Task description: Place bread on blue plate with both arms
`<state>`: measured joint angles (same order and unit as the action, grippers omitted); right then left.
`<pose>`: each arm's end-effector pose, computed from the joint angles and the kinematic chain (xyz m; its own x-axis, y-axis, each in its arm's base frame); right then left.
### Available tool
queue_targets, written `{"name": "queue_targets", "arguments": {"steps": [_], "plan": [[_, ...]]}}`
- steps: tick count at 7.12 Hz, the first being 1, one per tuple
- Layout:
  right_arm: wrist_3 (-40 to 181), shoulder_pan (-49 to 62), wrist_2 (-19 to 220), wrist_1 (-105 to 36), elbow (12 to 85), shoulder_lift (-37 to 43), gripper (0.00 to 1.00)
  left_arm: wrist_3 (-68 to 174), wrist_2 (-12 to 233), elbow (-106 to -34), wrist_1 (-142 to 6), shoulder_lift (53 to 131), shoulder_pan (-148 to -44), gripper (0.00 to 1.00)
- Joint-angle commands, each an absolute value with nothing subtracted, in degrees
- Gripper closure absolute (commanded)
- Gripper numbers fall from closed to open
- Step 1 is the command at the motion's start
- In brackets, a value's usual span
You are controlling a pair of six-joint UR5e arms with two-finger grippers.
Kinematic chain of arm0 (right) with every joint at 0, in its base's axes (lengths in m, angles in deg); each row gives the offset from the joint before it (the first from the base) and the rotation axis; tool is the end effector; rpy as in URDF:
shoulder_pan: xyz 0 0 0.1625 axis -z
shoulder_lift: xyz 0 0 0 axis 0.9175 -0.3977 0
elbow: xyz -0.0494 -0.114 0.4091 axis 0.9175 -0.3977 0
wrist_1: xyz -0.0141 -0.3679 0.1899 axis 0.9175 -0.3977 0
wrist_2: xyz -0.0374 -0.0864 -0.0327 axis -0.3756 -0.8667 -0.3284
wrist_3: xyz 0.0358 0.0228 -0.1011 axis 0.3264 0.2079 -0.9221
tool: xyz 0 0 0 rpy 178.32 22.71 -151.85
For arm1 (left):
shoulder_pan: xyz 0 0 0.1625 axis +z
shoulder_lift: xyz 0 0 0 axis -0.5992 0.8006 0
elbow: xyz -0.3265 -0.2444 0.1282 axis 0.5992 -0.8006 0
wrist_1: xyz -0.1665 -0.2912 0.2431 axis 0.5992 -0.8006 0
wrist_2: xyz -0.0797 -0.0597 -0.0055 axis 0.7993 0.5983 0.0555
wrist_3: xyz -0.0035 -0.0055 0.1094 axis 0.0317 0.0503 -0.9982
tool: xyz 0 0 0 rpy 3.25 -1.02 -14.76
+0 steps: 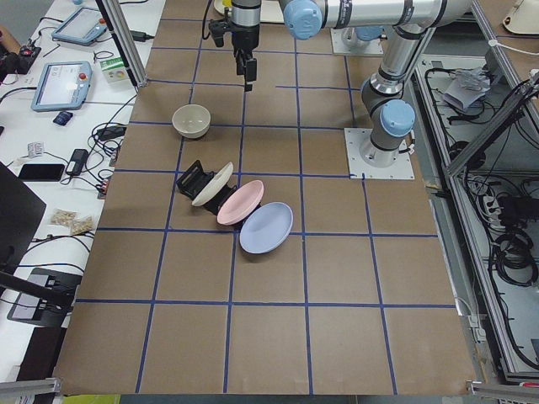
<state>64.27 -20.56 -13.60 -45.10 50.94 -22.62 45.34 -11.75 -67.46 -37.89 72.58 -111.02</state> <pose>0.1089 -0.4505 0.4786 -0.9738 0.2257 0.0259 0.2266 0.9733 0.0377 0.0274 -0.5134 0.5032 -0.9020 -0.3970 -0.1696 -0.3824 0.9171 -0.1128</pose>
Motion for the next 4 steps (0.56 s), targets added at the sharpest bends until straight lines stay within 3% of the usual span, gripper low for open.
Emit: {"name": "queue_targets", "arguments": {"steps": [1,4], "plan": [[50.89,-12.06,-13.92,-45.58,53.49,-22.52,0.00,45.01,-11.59,-67.83,-38.23,74.30,-99.44,0.00],[31.51,5.26,-14.27,-50.82,59.19,-22.52,0.00,44.32,-12.82,-70.11,-31.04,80.35,-83.09,0.00]]}}
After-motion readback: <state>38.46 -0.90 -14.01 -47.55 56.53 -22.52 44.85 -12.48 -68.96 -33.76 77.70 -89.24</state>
